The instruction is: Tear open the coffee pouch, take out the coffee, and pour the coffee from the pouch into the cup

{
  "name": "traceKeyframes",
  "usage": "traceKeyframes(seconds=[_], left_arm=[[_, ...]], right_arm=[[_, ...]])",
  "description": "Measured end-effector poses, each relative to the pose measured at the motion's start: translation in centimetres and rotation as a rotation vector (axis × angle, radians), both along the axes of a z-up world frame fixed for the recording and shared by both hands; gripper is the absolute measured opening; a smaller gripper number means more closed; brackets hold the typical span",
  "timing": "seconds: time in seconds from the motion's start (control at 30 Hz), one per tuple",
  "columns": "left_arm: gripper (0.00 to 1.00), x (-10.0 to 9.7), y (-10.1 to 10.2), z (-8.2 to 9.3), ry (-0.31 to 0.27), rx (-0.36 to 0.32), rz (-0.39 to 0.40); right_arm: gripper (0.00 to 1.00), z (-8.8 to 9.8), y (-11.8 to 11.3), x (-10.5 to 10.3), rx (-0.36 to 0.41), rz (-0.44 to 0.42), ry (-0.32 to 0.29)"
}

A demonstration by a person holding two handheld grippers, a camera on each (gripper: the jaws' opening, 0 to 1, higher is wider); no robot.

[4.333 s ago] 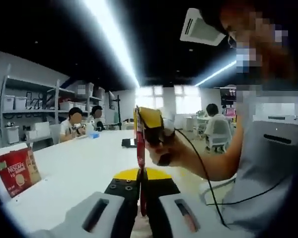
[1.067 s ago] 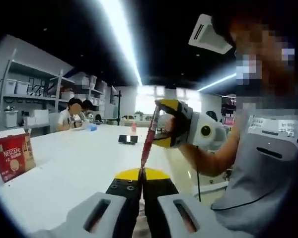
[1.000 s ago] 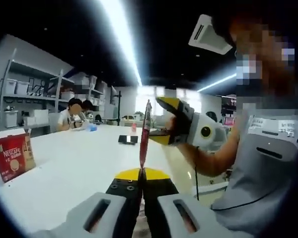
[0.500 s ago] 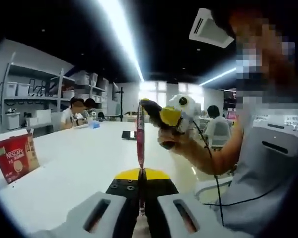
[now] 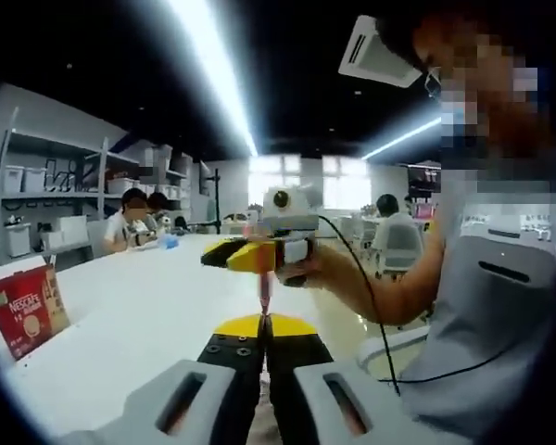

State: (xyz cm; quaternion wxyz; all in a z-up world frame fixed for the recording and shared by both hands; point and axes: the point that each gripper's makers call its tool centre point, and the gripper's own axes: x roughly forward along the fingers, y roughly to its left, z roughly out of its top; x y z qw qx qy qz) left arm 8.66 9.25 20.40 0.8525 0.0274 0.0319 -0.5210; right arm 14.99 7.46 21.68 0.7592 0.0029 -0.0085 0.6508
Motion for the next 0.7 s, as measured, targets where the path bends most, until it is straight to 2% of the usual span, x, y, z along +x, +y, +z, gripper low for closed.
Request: traceKeyframes(seconds=[0.13,0.2,0.33,0.4,0.5,0.57,0.67,0.7], left_arm=[[0.03,0.3,0.3,-0.1,0.007,0.004,0.012],[0.03,0.4,0.4,-0.2,0.013,0.005,0.016],[0.03,0.5,0.4,-0.4,0.02,0.013,0.01],[0.03,0.7,0.3,-0.6,0.029,0.029,0.012],[0.03,1.5,0.6,-0.4,0.059,0.019,0.04],[0.03,1.9,0.8,-0.3,0.073,0.009,0.056],[0.03,2.5,1.2,-0.3,0.103,0.001,0.081],[0.03,2.6,1.2,-0.4,0.108,0.0,0.084]], right_arm=[[0.19,0.1,0.5,-1.4,0.027,0.067,0.012],[0.19,1.2,0.5,-3.0,0.081,0.13,0.014],[0.19,2.3,-0.1,-3.2,0.114,0.12,-0.014],[0.19,3.0,-0.4,-3.5,0.143,0.153,-0.005],[0.18,3.9,-0.7,-6.3,0.182,0.273,-0.014],[0.18,3.7,-0.8,-8.3,0.169,0.349,-0.037],[0.18,3.3,-1.1,-11.5,0.14,0.454,-0.034],[0.18,3.2,-1.2,-12.0,0.135,0.469,-0.033]])
